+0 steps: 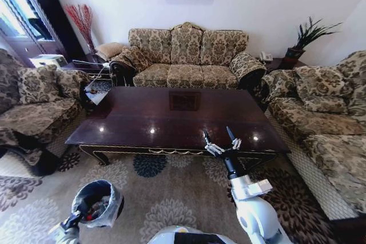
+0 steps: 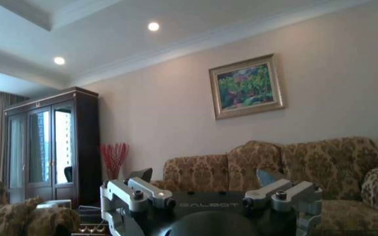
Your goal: Move to the front of the table and place the trash on the table into the trash bin.
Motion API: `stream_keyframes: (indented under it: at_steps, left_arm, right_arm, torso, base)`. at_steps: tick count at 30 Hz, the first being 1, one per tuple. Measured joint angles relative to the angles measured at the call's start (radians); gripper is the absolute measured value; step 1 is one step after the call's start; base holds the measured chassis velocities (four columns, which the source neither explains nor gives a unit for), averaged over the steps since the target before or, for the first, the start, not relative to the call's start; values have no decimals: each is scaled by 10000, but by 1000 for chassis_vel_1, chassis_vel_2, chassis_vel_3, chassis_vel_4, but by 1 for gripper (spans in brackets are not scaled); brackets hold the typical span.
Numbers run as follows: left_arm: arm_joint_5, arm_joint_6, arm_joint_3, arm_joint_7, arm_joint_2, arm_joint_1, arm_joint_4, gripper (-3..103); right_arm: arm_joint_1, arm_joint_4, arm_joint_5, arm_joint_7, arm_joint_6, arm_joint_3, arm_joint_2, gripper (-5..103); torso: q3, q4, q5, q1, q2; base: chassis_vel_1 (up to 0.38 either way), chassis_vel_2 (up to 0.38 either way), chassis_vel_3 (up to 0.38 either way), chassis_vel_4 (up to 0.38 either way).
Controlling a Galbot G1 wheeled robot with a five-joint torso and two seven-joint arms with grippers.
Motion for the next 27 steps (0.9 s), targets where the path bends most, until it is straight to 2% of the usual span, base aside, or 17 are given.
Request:
stream_keyframes:
  at_steps: [11,21,27]
  left_arm:
    - [109,-209,81,-69,-61,-35,78,3]
    - [-183,-198,186,-83,0,-36,232,3]
    - [-222,-482,325,174,42,-268,679,3]
  right_arm:
    - [-100,-167,14,79,183,1,27,100]
    - [54,-616,69,105,308,-24,107,100]
    - [218,-1205,38,49,581,-47,618,100]
  torso:
    - [-283,0,1,-228,-512]
    - [-579,0,-3,-459,-1037]
    - [-760,1,-3,-596,-1357]
  base:
    - [0,0,0,0]
    - [0,0,0,0]
    - [0,0,0,0]
